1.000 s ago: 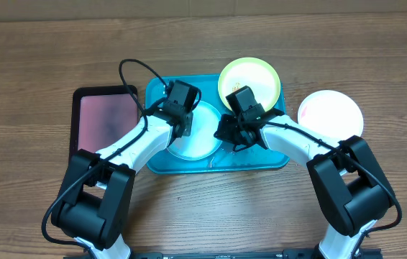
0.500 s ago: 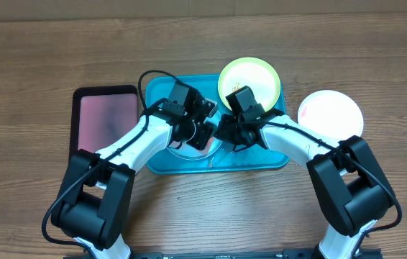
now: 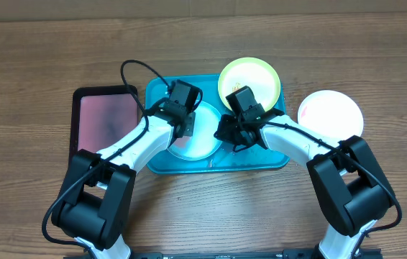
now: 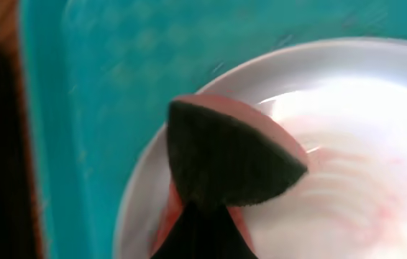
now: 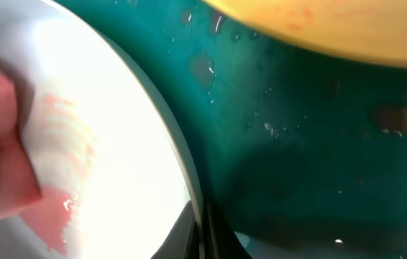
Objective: Clean dirty plates on tray and stack at the side
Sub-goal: 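Lift the blue plate with the right gripper and tilt it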
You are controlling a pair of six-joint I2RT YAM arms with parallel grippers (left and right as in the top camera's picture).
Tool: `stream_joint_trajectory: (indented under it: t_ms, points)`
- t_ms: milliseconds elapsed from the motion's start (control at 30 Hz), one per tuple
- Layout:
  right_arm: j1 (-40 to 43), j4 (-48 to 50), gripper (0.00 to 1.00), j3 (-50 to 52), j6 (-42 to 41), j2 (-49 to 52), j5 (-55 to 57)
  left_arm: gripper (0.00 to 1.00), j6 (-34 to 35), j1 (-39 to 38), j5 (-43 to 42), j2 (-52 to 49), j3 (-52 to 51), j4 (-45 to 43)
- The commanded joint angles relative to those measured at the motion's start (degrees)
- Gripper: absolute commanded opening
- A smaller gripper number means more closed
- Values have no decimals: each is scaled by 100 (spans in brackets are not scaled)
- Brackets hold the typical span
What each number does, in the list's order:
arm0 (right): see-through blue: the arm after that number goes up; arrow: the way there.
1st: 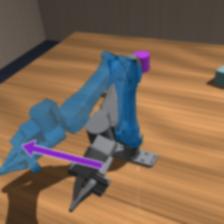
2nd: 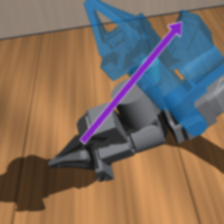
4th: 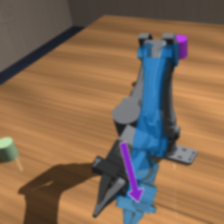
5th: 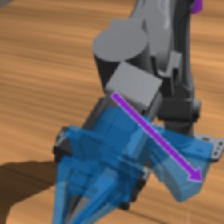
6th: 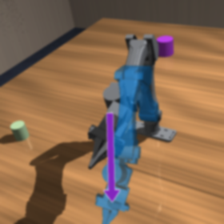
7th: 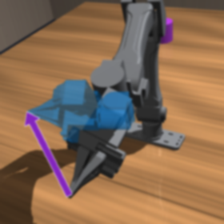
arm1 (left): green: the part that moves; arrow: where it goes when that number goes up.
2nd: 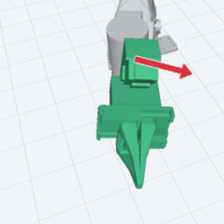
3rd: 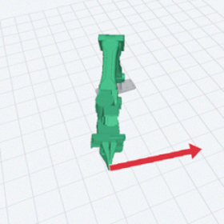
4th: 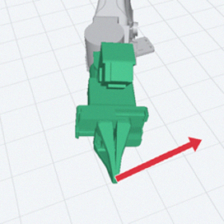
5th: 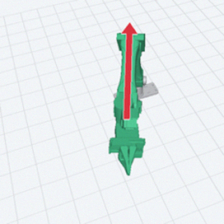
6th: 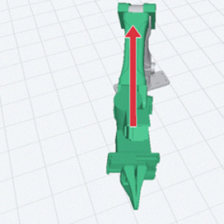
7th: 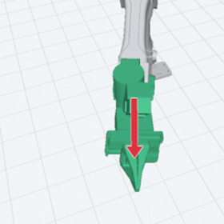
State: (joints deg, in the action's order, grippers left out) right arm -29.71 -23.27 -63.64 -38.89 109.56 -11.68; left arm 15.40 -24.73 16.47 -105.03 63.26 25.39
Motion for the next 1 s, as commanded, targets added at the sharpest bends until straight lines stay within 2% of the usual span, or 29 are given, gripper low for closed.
stream_joint_trajectory:
  t_ms: [0,67,200,333,500,533,733,967]
  points:
    - [20,-223,4,-225,140,-68,-81,4,579,13,636,0,507,621]
    - [20,-457,4,-319,142,-168,76,4,660,26,562,61,1014,1235]
    - [20,-848,4,-402,144,-407,551,4,669,179,-140,107,2343,2411]
    - [20,-1172,4,-402,282,-804,1025,4,660,387,-931,107,3171,2949]
    - [9,-1578,4,-402,494,-1596,1840,4,649,417,-1099,96,3187,3150]
    - [9,-1821,4,-402,520,-1976,2402,4,649,402,-1097,96,3145,3285]
    - [-46,-2538,4,-402,614,-2769,4151,4,651,411,-1095,87,3027,3418]
    - [-754,-3077,4,-402,614,-3200,6271,4,782,409,-1097,87,2695,3167]
